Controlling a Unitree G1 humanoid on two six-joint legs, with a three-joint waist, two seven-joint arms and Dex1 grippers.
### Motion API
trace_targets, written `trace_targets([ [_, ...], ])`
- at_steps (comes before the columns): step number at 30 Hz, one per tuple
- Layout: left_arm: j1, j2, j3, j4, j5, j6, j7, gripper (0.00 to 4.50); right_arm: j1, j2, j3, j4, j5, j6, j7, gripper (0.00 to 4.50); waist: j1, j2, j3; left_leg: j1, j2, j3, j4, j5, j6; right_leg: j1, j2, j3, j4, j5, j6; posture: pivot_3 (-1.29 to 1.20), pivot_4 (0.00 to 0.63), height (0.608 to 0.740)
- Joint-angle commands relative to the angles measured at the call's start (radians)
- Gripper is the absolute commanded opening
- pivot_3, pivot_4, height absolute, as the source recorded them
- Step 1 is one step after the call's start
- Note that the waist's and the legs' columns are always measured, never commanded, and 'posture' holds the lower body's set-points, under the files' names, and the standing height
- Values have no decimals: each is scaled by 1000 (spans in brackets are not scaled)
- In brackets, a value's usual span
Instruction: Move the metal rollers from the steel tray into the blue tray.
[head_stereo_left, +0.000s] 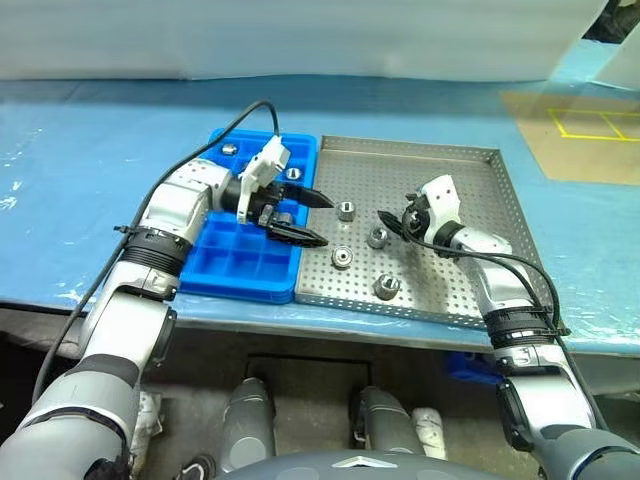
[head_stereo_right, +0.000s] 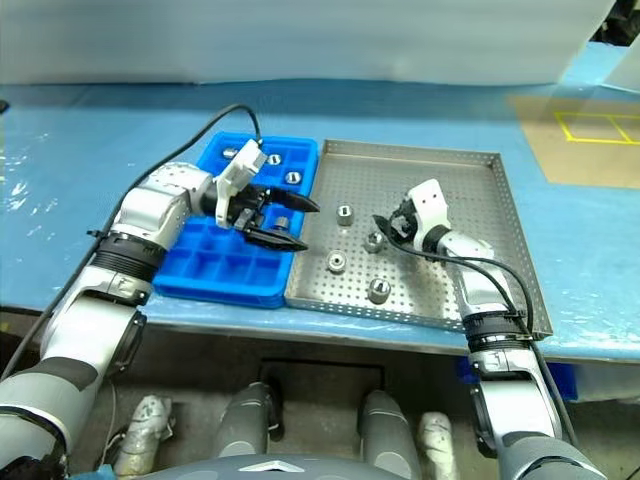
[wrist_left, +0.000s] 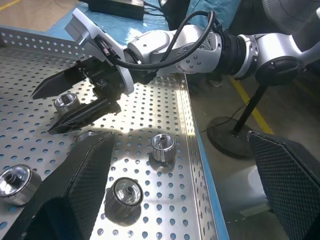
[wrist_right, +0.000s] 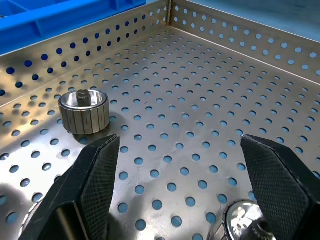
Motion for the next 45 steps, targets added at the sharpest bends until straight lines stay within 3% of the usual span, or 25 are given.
trace_targets([
  [1, 19, 16, 22, -72, -6, 6, 11, 4500, -41, -15, -39, 84, -6, -68, -31, 3947, 1, 0, 0, 0, 0, 0, 1, 0, 0, 0, 0, 0, 0, 0, 0, -179, 150, 740],
  [10, 45, 34, 35, -106, -13, 30, 31, 4500, -64, -16, -48, 178, 0, -130, -36, 3947, -3, 0, 0, 0, 0, 0, 2, -1, 1, 1, 0, 0, 0, 0, 0, -172, 150, 740],
  [22, 50, 29, 34, -109, -13, 25, 35, 4500, -16, -16, -35, 154, -6, -118, -9, 3947, -2, 0, 0, 0, 0, 0, 2, -1, 1, 1, 0, 0, 0, 0, 0, -179, 150, 740],
  [25, 49, 28, 35, -104, -12, 22, 34, 4500, -11, -18, -37, 153, -7, -121, -12, 3388, -3, 0, 0, 0, 0, 0, 1, -1, 1, 1, 0, 0, 0, 0, 0, -180, 150, 740],
  [29, 46, 29, 35, -94, -10, 17, 32, 4500, -10, -17, -33, 147, -13, -117, -21, 2028, -3, 0, 0, 0, 0, 0, 1, -1, 1, 1, 0, 0, 0, 0, 0, -180, 150, 740],
  [33, 44, 29, 36, -93, -10, 15, 32, 4500, -9, -12, -36, 136, -4, -118, -10, 1694, -3, 0, 0, 0, 0, 0, 1, -1, 1, 1, 0, 0, -1, 0, 0, -179, 150, 740],
  [38, 48, 34, 40, -105, -15, 19, 33, 4500, -22, -13, -26, 131, -27, -119, -33, 1694, -3, 0, 0, 0, 0, 0, -1, -1, 0, 1, 0, 0, -3, 0, 0, -174, 150, 740],
  [43, 81, 75, 73, -223, -68, 94, 42, 4500, -37, -10, -14, -22, -8, -73, -3, 1694, -4, 0, 1, 0, 0, 0, -3, 0, 0, -2, 0, 1, -3, 0, 0, -149, 150, 740],
  [45, 134, 129, 109, -325, -116, 160, 46, 4500, -28, -8, 12, -176, 37, 1, 63, 1694, -9, 0, 1, -1, 0, 0, -6, 0, -1, -5, 0, 1, -3, 0, 0, -121, 150, 740],
])
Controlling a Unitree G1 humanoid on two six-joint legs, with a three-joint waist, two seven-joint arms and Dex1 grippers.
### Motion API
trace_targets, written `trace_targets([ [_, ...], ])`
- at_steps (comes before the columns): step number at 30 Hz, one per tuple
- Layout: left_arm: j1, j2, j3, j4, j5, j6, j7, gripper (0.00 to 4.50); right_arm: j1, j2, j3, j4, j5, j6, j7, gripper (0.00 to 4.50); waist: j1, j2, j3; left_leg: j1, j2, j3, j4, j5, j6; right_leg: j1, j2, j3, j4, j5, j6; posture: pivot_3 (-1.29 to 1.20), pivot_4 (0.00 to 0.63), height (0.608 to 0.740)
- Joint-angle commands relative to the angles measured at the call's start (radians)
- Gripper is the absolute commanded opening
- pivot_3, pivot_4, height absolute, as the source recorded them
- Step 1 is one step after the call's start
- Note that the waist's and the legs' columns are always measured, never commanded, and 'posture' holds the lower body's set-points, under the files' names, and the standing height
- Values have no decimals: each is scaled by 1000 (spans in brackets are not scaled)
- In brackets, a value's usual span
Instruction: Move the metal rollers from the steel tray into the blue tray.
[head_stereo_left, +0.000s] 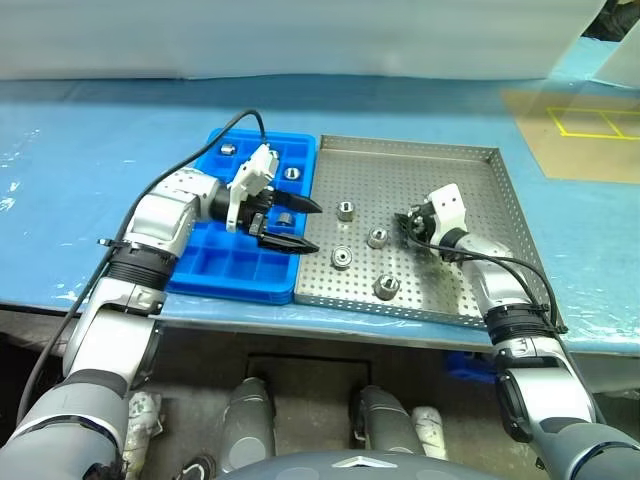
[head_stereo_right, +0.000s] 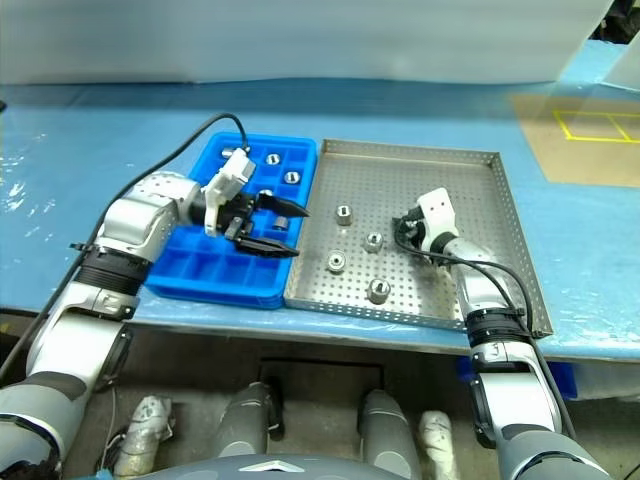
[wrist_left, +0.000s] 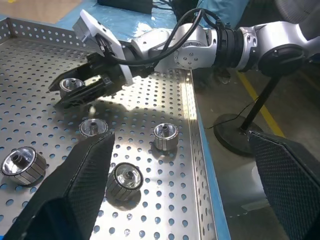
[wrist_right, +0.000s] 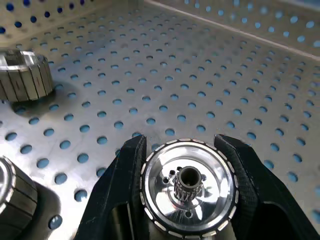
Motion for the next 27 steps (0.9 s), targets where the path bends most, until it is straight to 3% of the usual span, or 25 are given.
trace_targets([
  [1, 62, 81, 80, -171, -90, 95, 9, 4500, -15, -4, 36, -262, 74, 95, 95, 1694, -4, 0, 0, 0, 0, 0, -2, 1, -1, -2, 1, 1, 0, 0, 0, -111, 150, 740],
  [7, 172, 224, 194, -291, -157, 239, 98, 4500, -23, -25, 132, -499, 166, 273, 267, 1694, 14, 0, 0, 0, 5, 0, -11, 4, -7, -5, 6, -2, 0, -2, -3, -9, 150, 740],
  [13, 352, 368, 355, -488, -261, 372, 185, 4500, -73, -24, 191, -556, 217, 346, 370, 1694, 44, 0, 0, 1, 5, -1, -13, 4, -8, -6, 5, -1, -1, -2, -2, 139, 150, 740],
  [22, 596, 441, 554, -677, -395, 477, 304, 4500, -113, 114, 274, -447, 194, 311, 370, 1694, 92, 0, 0, 1, 5, -4, -13, 5, -10, -7, 4, -2, 1, -2, -2, 287, 150, 740],
  [27, 631, 457, 604, -706, -435, 489, 356, 4500, -96, 147, 301, -416, 172, 307, 362, 1694, 116, 0, 0, 1, 5, -5, -13, 6, -10, -7, 4, -2, 1, -2, -2, 301, 150, 740],
])
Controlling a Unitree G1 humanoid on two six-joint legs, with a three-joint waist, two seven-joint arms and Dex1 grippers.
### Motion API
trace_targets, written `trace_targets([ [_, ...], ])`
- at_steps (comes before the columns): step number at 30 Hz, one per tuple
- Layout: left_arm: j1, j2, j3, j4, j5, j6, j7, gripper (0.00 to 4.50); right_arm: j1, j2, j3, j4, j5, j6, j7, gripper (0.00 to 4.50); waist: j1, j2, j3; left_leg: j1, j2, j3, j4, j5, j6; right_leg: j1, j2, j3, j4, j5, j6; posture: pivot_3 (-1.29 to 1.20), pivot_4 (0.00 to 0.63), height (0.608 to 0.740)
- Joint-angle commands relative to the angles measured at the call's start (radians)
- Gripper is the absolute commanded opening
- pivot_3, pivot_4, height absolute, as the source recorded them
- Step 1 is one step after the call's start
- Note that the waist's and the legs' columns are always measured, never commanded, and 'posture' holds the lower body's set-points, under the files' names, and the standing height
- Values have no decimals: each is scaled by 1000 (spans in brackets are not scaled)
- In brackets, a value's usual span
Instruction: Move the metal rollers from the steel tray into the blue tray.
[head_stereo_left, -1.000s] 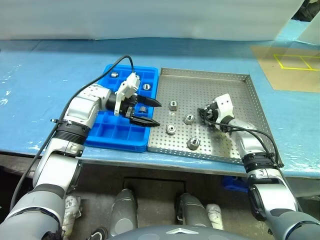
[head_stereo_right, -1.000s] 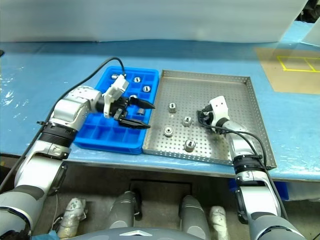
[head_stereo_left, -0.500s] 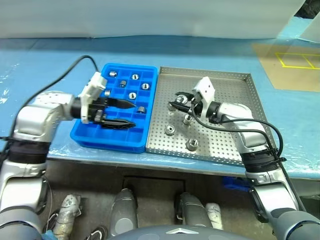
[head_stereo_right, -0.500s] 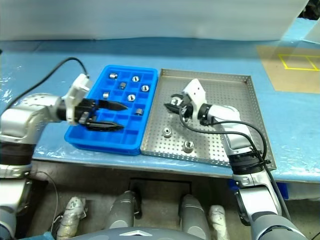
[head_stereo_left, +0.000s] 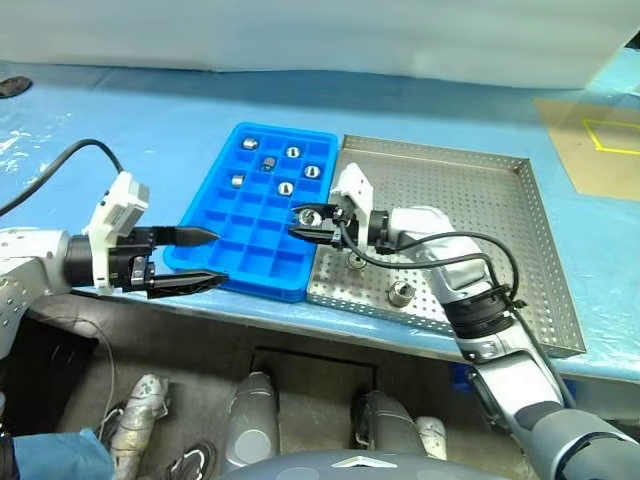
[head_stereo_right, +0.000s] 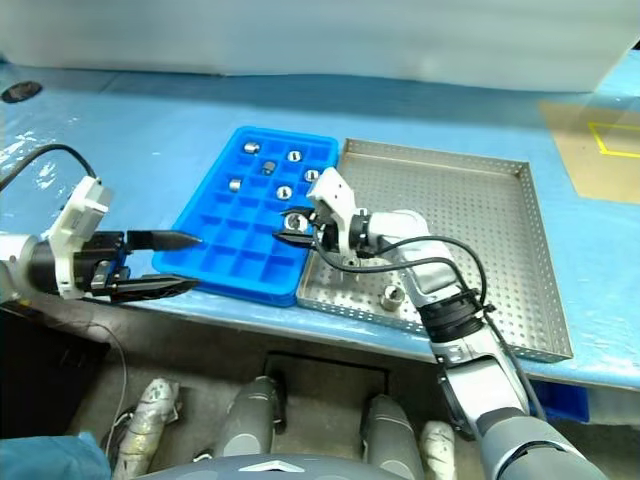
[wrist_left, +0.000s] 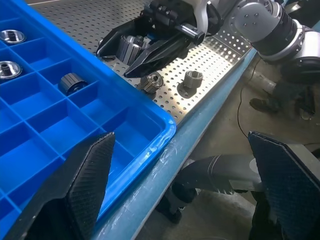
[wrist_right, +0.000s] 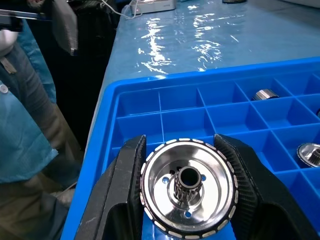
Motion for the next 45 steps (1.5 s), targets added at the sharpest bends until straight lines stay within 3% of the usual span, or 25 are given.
trace_targets([
  [1, 9, 29, 65, -21, -43, 4, 27, 4500, 7, 4, 31, -15, -19, -8, -2, 1694, 7, 0, 0, 0, 0, 0, 0, 0, 0, 0, 0, 0, 0, 0, 0, 296, 150, 740],
  [6, -33, 34, 23, 5, -58, -4, 47, 4500, 78, 28, 97, -51, -53, 21, -33, 1694, 11, -1, -1, 0, -1, -1, 0, 1, -1, 0, 0, 0, 0, 0, 0, 276, 150, 740],
  [18, -146, 21, -106, 69, -41, -46, 35, 4500, 94, 16, 87, -55, -56, 16, -41, 1694, 10, -2, -1, 2, -2, -4, 0, 4, -6, 2, 0, 0, 3, 0, 1, 226, 150, 740],
  [19, -149, 19, -110, 70, -42, -49, 35, 4500, 98, 10, 93, -69, -49, 19, -23, 2416, 10, -2, -1, 2, -2, -4, 0, 4, -6, 2, 0, 0, 3, 0, 1, 226, 150, 740],
  [24, -159, 10, -130, 83, -30, -70, 41, 4500, 80, 23, 86, -48, -61, 70, -47, 3968, 4, -2, -2, 2, -2, -4, 0, 5, -8, 2, 1, 0, 3, 0, 1, 227, 150, 740],
  [29, -172, 4, -148, 94, -27, -87, 39, 4500, 59, 5, 76, -49, -74, 50, -47, 3968, 1, -3, -2, 2, -2, -5, 0, 5, -9, 2, 1, -1, 4, 0, 1, 201, 150, 740],
  [34, -244, -43, -214, 156, 8, -135, 29, 4500, 12, -45, -30, -30, -82, 18, -114, 3968, 0, -3, -2, 2, -3, -5, 1, 6, -10, 3, 0, -1, 4, 0, 1, 126, 150, 740],
  [41, -458, -217, -367, 350, 96, -213, -7, 4500, 42, -152, -154, -92, -81, 33, -180, 3968, -10, -3, -2, 2, -4, -1, 3, 7, -11, 5, 1, 0, 5, 1, 2, -7, 150, 740],
  [45, -572, -320, -495, 536, 220, -330, -88, 4500, 109, -208, -208, -165, -72, 65, -211, 3968, -25, -3, -2, 2, -4, 0, 4, 7, -10, 5, 1, 0, 4, 2, 3, -94, 150, 740],
])
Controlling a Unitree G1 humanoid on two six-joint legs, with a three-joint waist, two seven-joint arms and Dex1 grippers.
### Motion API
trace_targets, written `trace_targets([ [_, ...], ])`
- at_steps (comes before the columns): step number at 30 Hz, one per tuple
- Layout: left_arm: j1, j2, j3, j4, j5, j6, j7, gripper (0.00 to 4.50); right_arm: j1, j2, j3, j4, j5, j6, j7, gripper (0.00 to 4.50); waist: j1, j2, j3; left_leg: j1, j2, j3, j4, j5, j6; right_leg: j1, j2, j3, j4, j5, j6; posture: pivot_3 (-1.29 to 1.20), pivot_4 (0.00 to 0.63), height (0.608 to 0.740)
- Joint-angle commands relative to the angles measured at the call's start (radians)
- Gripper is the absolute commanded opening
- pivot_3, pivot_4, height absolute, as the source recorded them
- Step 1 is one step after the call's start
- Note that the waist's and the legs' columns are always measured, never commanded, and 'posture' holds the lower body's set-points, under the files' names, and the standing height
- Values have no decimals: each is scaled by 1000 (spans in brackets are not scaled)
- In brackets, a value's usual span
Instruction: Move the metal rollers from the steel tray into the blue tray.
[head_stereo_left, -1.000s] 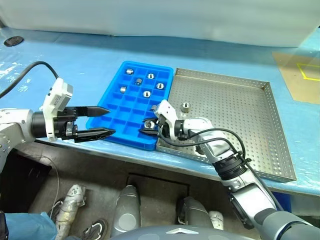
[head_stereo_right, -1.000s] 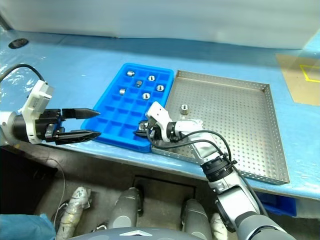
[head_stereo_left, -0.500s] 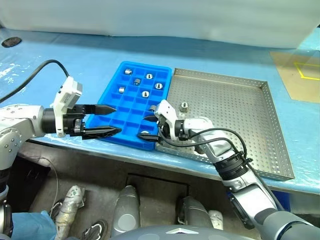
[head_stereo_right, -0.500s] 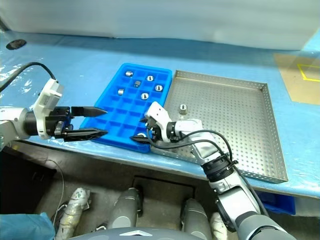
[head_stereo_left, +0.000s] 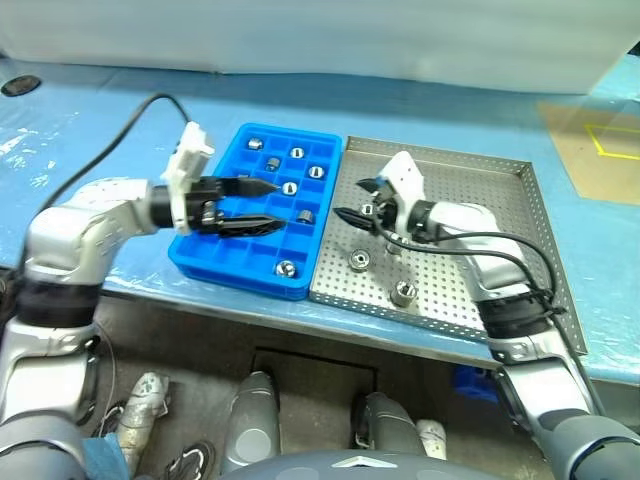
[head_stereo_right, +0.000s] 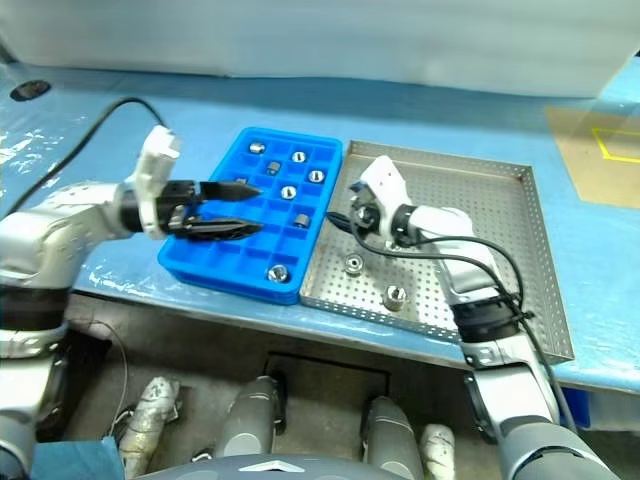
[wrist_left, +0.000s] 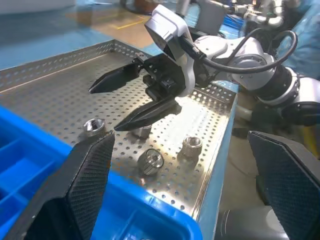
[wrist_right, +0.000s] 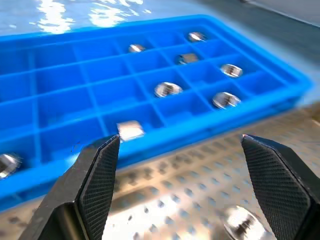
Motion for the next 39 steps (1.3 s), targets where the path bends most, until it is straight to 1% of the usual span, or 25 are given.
trace_targets([
  [1, -82, -66, -86, 122, 91, -104, -79, 4500, 53, -40, -62, -108, 19, 26, -24, 3968, -13, 0, 0, 0, 0, 0, 0, 0, 0, 0, 0, 0, 0, 0, 0, -111, 150, 740],
  [5, -153, -151, -135, 211, 126, -145, -165, 4500, 160, -92, -117, -228, 44, 86, -40, 3968, -33, 0, 0, -2, 0, 0, 1, -1, 2, 0, 0, 0, -1, 0, 0, -196, 150, 740],
  [9, -196, -194, -158, 307, 175, -205, -228, 4500, 277, -128, -205, -300, 82, 137, -54, 3968, -59, 0, 0, -1, 0, 1, 2, -3, 5, 0, 0, 1, -1, 0, 0, -259, 150, 740],
  [11, -213, -210, -157, 345, 189, -223, -249, 4500, 297, -120, -244, -292, 100, 146, -77, 3968, -71, 0, 0, 0, 1, 2, 3, -3, 6, 1, 0, 1, -1, 0, 0, -275, 150, 740],
  [15, -232, -230, -147, 386, 209, -237, -274, 4500, 295, -102, -232, -283, 105, 135, -97, 3968, -93, 0, 0, 2, 1, 2, 5, -6, 10, 3, 0, 2, -1, 0, 0, -272, 150, 740],
  [20, -223, -208, -128, 389, 230, -238, -280, 4500, 268, -63, -164, -209, 89, 93, -97, 3968, -96, 0, 0, 7, 1, 3, 4, -6, 11, 8, 0, 1, -2, 0, -1, -232, 150, 740],
  [26, -177, -163, -102, 328, 223, -203, -256, 4500, 211, -13, -84, -100, 83, 30, -59, 3968, -92, 0, 0, 7, 0, 2, 5, -7, 12, 9, -1, 1, -2, 0, -1, -167, 150, 740],
  [33, -99, -115, -77, 212, 209, -152, -222, 4500, 142, 19, -54, 119, 55, -77, -18, 3968, -76, 1, 0, 6, 0, 2, 5, -7, 12, 10, -2, 0, -3, 0, -1, -105, 150, 740],
  [39, -68, -90, -65, 150, 196, -124, -200, 4500, 118, 33, -41, 238, 29, -144, 1, 3968, -63, 1, 0, 6, 0, 2, 4, -7, 12, 10, -2, 0, -2, 0, -1, -81, 150, 740],
])
